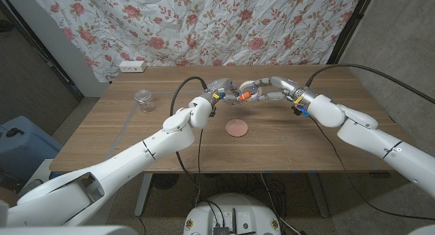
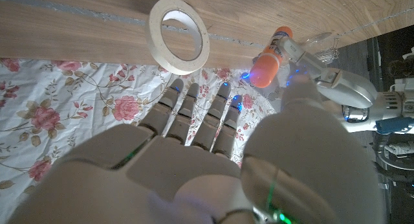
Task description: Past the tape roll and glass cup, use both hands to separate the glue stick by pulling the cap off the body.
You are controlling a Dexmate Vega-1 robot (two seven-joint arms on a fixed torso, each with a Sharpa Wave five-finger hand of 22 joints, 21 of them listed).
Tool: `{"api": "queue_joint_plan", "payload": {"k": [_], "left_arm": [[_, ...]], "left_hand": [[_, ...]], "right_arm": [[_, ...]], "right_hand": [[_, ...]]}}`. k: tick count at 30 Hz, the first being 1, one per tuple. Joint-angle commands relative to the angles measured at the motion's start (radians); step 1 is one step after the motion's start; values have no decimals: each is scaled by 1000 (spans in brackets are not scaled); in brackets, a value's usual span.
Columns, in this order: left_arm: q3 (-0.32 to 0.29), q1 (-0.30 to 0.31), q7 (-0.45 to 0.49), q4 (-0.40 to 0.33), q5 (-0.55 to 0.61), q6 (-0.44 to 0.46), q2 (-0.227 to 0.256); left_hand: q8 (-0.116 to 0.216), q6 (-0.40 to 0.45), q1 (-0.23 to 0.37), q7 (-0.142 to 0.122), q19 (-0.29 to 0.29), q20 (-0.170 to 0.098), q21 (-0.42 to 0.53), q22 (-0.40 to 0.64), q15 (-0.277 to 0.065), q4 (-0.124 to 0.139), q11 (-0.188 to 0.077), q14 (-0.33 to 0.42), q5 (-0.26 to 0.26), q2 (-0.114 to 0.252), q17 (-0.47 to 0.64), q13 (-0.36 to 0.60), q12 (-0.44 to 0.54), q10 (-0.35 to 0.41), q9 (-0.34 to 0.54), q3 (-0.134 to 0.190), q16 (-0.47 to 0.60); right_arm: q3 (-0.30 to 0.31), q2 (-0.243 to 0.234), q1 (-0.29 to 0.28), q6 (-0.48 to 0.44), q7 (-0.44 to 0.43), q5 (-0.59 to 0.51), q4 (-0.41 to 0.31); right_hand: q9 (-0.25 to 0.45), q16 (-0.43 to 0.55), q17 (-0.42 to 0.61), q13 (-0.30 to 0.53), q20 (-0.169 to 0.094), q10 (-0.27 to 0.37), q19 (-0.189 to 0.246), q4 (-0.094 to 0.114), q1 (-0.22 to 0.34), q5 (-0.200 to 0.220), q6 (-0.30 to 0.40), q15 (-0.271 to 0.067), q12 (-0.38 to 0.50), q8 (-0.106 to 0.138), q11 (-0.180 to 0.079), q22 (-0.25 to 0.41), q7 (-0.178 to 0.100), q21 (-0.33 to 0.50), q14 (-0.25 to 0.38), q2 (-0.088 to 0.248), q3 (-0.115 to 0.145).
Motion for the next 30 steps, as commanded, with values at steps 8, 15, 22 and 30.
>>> {"api": "queue_joint_plan", "payload": {"k": [8, 15, 22, 30], "left_arm": [[-2, 10, 8, -13, 6, -3, 7], [-2, 13, 8, -18, 9, -2, 6], [-3, 20, 9, -27, 14, 6, 7], [-9, 28, 12, -35, 15, -3, 15]], "left_hand": [[9, 16, 13, -5, -1, -63, -3, 1, -137, 5, -4, -3, 6, 21, 0, 3, 4, 8, 4, 2, -1], [9, 15, 13, -3, -1, -62, -3, 1, -137, 5, -4, -3, 6, 21, 0, 3, 4, 9, 4, 1, -1], [9, 16, 13, -4, -1, -62, -3, 1, -137, 5, -4, -3, 6, 22, 0, 3, 4, 8, 4, 0, -1], [9, 15, 13, -4, 0, -62, -3, 1, -137, 5, -4, -3, 6, 22, 0, 3, 4, 8, 4, 0, -1]], "right_arm": [[-22, 22, 4, -34, -16, -34, -29], [-27, 27, 2, -51, -23, -48, -41], [-27, 27, -6, -65, -37, -65, -58], [-23, 31, -29, -91, -69, -86, -81]], "right_hand": [[3, -3, 0, -1, -6, 7, 4, -5, 5, 5, 4, -9, 11, -1, -1, 3, 3, 1, 7, 10, 4], [3, 0, -1, -4, -12, 21, 12, -14, 22, 8, 22, -26, 19, 5, -8, 3, -5, 4, 17, 16, 12], [4, 5, -1, -7, -17, 42, 18, -24, 46, 11, 38, -41, 27, 11, -14, 3, -9, 5, 33, 23, 23], [6, 12, -5, -11, -25, 75, 30, -34, 79, 10, 69, -71, 37, 23, -32, 3, -7, 6, 59, 25, 35]]}}
